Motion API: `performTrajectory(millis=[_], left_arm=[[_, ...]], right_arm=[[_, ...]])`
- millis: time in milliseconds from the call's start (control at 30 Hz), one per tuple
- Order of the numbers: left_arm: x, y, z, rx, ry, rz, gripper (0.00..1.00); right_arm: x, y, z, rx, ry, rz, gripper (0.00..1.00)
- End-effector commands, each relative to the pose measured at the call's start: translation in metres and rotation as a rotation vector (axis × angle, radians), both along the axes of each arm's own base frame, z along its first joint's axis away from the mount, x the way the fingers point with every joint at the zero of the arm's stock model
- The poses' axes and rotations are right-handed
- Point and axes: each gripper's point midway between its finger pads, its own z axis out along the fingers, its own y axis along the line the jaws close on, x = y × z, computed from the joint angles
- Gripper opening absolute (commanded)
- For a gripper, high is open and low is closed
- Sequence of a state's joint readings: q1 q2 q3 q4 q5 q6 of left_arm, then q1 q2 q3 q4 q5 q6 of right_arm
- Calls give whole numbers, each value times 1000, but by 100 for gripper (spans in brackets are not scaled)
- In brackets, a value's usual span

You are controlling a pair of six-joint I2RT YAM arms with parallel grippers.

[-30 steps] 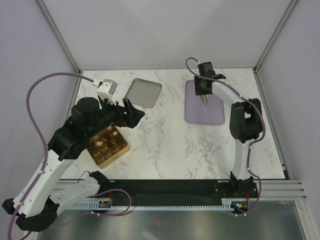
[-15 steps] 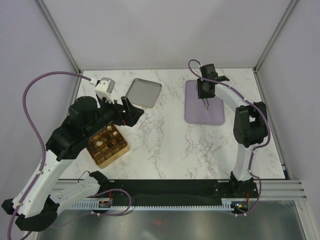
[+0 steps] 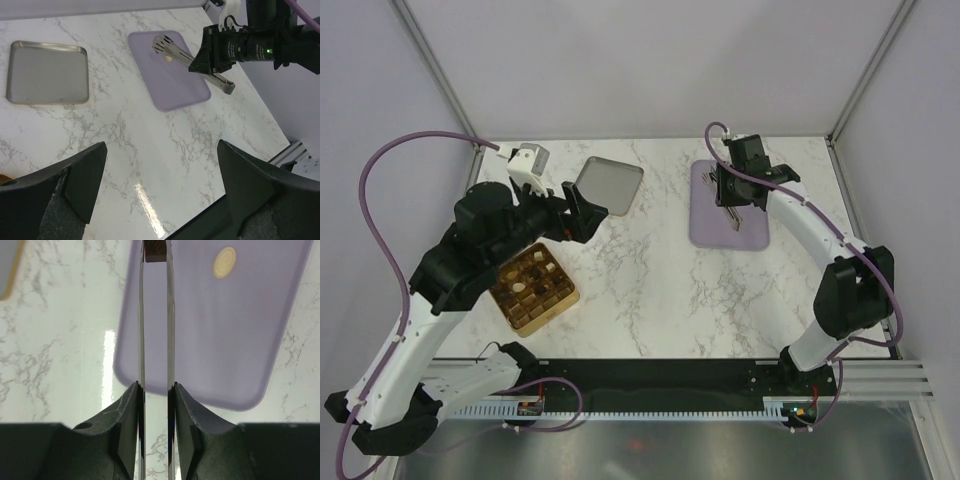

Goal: Pack the chocolate

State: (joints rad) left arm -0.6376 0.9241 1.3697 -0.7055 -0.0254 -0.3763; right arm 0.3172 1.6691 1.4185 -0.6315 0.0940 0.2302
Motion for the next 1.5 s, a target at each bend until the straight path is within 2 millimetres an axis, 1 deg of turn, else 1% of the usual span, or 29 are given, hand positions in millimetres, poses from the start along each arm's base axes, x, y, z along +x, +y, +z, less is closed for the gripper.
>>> performTrajectory(millis=[0, 33, 100, 133, 200, 233, 267, 300, 333, 367, 400, 433, 467, 500, 567, 600, 633, 667, 700, 733, 800, 833, 867, 933, 1000, 1133, 1200, 1333, 1467], left_arm=[[0, 14, 34, 0, -103, 38, 100], [0, 16, 37, 4, -111, 46, 100], [0, 28, 51, 17, -148, 87, 100], [-3, 33, 63, 11, -178, 98, 100], [-7, 42, 75, 6, -202, 125, 100], [-12, 47, 87, -16, -227, 133, 100], [-15, 50, 93, -27, -238, 136, 100], [-19, 52, 100, -45, -252, 138, 100], [-27, 59, 110, -72, -276, 144, 100], [-30, 62, 116, -85, -288, 152, 100], [-33, 65, 121, -98, -299, 160, 100], [-40, 72, 129, -121, -319, 168, 100], [-42, 76, 134, -133, -331, 184, 100], [-44, 79, 137, -142, -337, 193, 100], [-48, 86, 143, -159, -351, 211, 100], [-49, 87, 146, -164, -357, 216, 100], [-49, 88, 146, -166, -357, 218, 100], [-50, 90, 146, -171, -358, 224, 100], [-51, 90, 146, -171, -358, 223, 100], [-50, 89, 144, -167, -353, 224, 100], [-51, 91, 143, -167, -355, 227, 100], [-50, 91, 141, -164, -351, 229, 100], [-50, 92, 140, -163, -350, 233, 100], [-50, 92, 138, -159, -349, 234, 100], [-49, 91, 136, -155, -346, 231, 100], [-50, 90, 136, -150, -349, 221, 100], [-50, 90, 135, -148, -348, 220, 100], [-51, 91, 133, -145, -350, 221, 100], [-54, 91, 135, -149, -356, 215, 100]], right_arm=[[-9, 15, 40, 95, -82, 29, 38], [-12, 25, 45, 115, -94, 53, 38], [-18, 40, 57, 153, -124, 85, 38], [-24, 57, 59, 168, -134, 122, 38], [-31, 75, 66, 200, -148, 147, 38], [-41, 99, 69, 240, -150, 210, 38], [-46, 110, 70, 254, -151, 233, 37], [-57, 130, 70, 277, -143, 273, 38], [-61, 144, 72, 299, -149, 304, 38], [-65, 154, 73, 314, -149, 325, 37], [-78, 174, 74, 329, -144, 370, 38], [-83, 187, 76, 356, -146, 394, 38], [-88, 201, 73, 364, -136, 422, 38], [-103, 222, 77, 380, -134, 477, 38], [-116, 249, 70, 388, -112, 528, 38], [-133, 270, 76, 409, -113, 586, 38], [-140, 284, 67, 405, -90, 614, 38], [-149, 295, 65, 405, -79, 643, 38], [-168, 313, 70, 417, -79, 695, 38], [-175, 323, 59, 406, -59, 718, 38], [-198, 342, 58, 410, -48, 775, 38], [-205, 349, 51, 403, -30, 792, 38], [-217, 358, 52, 408, -27, 825, 38], [-225, 366, 46, 402, -16, 846, 38], [-235, 375, 48, 409, -14, 880, 38], [-247, 386, 35, 395, 13, 908, 38], [-251, 390, 32, 392, 15, 912, 38], [-251, 396, 13, 360, 33, 918, 39], [-249, 398, 1, 338, 40, 913, 40]])
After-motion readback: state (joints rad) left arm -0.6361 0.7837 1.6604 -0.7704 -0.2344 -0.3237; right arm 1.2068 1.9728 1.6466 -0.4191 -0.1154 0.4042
